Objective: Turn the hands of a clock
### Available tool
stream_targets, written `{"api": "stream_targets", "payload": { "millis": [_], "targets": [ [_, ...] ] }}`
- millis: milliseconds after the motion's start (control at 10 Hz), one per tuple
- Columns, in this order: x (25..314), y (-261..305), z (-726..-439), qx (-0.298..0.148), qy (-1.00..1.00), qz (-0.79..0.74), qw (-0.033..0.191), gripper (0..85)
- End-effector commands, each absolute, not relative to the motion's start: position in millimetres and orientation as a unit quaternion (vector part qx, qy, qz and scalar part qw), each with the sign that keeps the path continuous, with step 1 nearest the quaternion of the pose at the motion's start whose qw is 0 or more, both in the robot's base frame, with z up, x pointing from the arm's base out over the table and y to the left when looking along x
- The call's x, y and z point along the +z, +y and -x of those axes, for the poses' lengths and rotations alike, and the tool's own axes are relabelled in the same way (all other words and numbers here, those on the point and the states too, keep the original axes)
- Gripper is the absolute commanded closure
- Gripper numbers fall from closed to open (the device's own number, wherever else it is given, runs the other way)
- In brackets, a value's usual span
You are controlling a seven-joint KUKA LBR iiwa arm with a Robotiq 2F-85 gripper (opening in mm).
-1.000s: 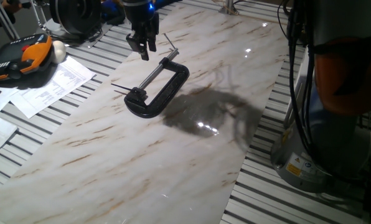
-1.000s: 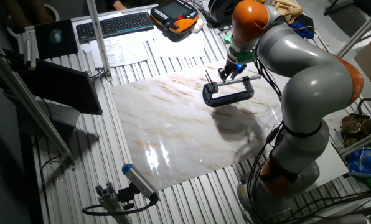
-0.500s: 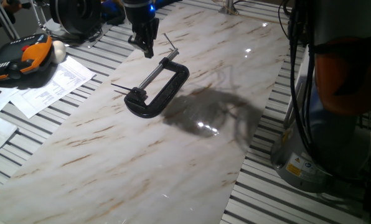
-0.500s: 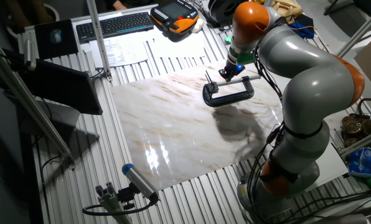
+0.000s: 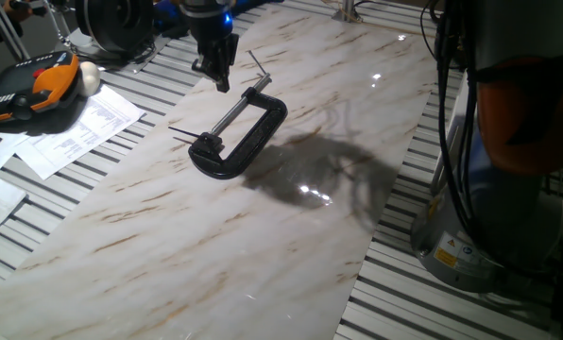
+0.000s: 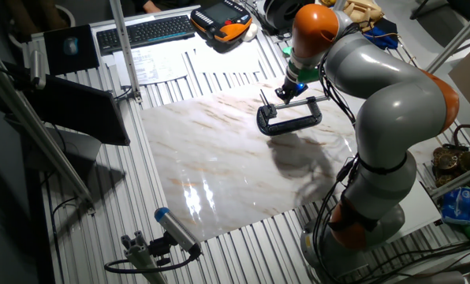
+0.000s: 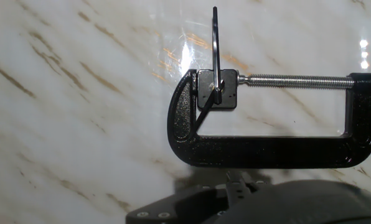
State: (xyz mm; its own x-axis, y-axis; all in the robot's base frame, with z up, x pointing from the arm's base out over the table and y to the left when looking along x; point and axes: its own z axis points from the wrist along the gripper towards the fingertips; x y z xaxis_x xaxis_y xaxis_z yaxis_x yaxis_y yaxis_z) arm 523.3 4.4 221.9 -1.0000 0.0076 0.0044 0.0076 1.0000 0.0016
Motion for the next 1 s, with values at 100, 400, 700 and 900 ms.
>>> {"api": "stream_targets", "payload": {
  "millis": [100, 400, 700, 900],
  "targets": [
    [218, 7, -527, -0.002, -1.0, 0.007, 0.002, 85.0],
    [199, 8, -533, -0.005, -1.0, 0.011, -0.003, 85.0],
    [187, 10, -538, -0.005, -1.0, 0.018, -0.005, 85.0],
    [180, 10, -543, -0.006, -1.0, 0.022, -0.005, 85.0]
  ]
}}
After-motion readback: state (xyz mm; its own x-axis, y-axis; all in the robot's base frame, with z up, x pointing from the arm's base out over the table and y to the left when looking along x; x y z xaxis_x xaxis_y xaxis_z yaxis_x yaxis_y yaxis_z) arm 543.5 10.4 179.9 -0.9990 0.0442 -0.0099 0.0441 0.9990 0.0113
